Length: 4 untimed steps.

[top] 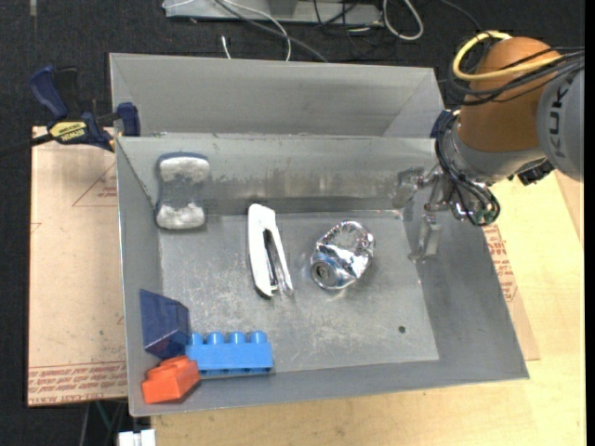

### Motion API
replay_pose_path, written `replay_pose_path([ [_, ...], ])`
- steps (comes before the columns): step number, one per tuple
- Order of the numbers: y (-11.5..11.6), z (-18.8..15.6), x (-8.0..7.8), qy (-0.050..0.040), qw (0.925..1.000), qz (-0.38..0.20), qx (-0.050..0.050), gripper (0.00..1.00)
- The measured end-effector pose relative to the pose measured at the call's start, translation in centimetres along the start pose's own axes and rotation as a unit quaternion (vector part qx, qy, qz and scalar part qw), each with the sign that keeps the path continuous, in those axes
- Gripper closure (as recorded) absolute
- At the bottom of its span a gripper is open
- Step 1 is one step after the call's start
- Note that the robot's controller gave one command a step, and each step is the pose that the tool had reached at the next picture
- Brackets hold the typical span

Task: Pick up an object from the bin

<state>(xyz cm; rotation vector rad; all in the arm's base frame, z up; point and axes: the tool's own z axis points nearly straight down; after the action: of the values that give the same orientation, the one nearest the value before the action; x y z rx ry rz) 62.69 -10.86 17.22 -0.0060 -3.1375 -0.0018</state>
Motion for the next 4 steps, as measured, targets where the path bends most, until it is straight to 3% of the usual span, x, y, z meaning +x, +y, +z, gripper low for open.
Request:
replay_pose_path([
  [1, 0.1, -0.5, -0.1, -0.0032, 1.0000, -0.002, 0.000, 0.00],
  [2, 6.4, 8.1, 0.9, -0.0036, 0.9898, -0.142, 0.000, 0.00],
  [3, 7.6, 1.3, 0.9, -0.0092, 0.9680, -0.251, 0.003, 0.00],
  [4, 10.5, 7.5, 3.1, 0.0011, 0.9407, -0.339, -0.003, 0.00],
])
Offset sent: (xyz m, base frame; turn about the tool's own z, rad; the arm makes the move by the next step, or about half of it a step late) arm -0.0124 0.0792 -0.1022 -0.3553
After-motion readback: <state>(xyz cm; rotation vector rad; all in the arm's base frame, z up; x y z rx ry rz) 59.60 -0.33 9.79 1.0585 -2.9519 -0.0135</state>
